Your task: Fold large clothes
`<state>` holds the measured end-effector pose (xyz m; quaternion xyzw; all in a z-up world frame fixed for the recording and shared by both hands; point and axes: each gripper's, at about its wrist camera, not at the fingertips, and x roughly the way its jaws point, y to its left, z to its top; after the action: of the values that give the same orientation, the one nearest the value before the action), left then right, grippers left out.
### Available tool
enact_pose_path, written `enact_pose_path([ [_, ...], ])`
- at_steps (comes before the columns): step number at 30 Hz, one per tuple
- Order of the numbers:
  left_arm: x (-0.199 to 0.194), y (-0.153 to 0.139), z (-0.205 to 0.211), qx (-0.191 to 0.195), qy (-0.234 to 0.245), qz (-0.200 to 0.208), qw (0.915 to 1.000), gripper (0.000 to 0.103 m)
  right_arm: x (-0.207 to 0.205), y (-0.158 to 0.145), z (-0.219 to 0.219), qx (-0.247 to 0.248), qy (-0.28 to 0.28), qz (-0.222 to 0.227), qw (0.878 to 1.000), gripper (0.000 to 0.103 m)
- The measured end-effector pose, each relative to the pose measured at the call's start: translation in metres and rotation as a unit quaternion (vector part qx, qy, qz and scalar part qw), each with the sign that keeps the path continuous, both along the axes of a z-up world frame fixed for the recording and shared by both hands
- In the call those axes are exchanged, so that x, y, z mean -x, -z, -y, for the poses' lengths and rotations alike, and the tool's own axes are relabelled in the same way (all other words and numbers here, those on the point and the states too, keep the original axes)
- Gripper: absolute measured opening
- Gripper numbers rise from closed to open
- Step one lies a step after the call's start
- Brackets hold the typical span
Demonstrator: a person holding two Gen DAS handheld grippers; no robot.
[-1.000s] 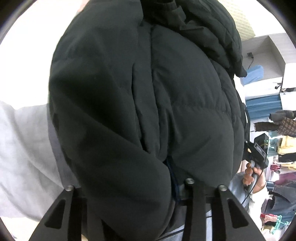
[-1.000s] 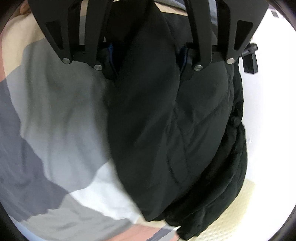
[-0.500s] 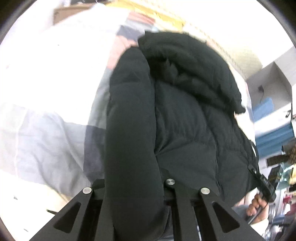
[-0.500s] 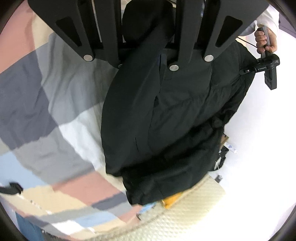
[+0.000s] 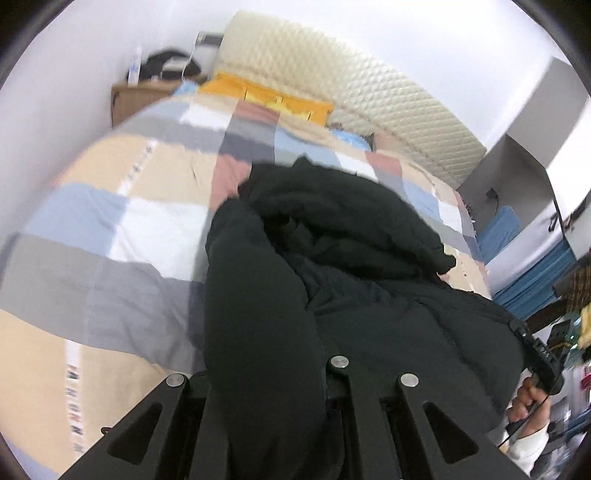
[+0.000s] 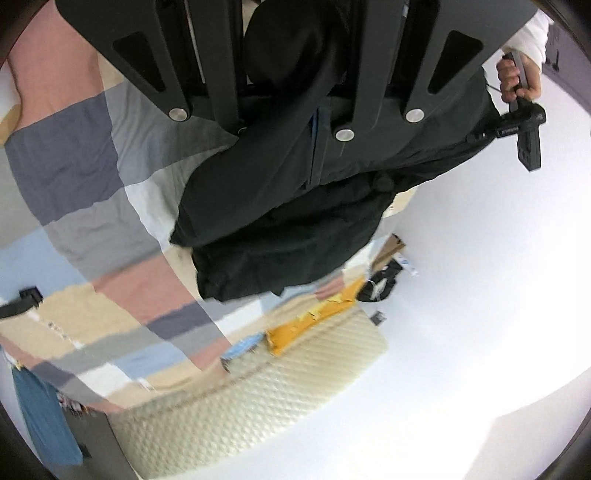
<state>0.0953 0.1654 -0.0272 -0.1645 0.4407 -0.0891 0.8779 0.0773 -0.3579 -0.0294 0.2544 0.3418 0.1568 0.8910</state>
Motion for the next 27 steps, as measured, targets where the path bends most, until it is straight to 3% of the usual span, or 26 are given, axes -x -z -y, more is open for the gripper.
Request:
enact_pose_path([
  [4, 0.039, -0.013, -0.008, 0.011, 0.010, 0.003, 0.9999, 0.010, 0.039, -0.006, 0.003, -0.009, -0.005, 0.013, 1.000, 0.011],
  [11, 0.087, -0.024, -0.008, 0.021, 0.022, -0.002, 0.9995, 0.010, 0.090, -0.024, -0.007, 0.043, -0.007, 0.040, 0.998, 0.012],
  [14, 0.102, -0.031, -0.003, 0.016, 0.025, 0.001, 0.9996, 0.010, 0.101, -0.032, -0.005, 0.042, -0.004, 0.049, 0.998, 0.012],
  [19, 0.103, -0.042, 0.007, -0.018, 0.052, 0.011, 0.9984, 0.011, 0.100, -0.037, -0.002, 0.046, 0.016, 0.055, 0.997, 0.012],
  [24, 0.075, -0.051, 0.016, -0.055, 0.065, 0.016, 0.9963, 0.012, 0.074, -0.037, 0.003, 0.039, 0.034, 0.057, 0.997, 0.013],
  [27, 0.053, -0.056, 0.018, -0.053, 0.060, 0.014, 0.9967, 0.012, 0.054, -0.037, 0.005, 0.036, 0.044, 0.051, 0.997, 0.013],
])
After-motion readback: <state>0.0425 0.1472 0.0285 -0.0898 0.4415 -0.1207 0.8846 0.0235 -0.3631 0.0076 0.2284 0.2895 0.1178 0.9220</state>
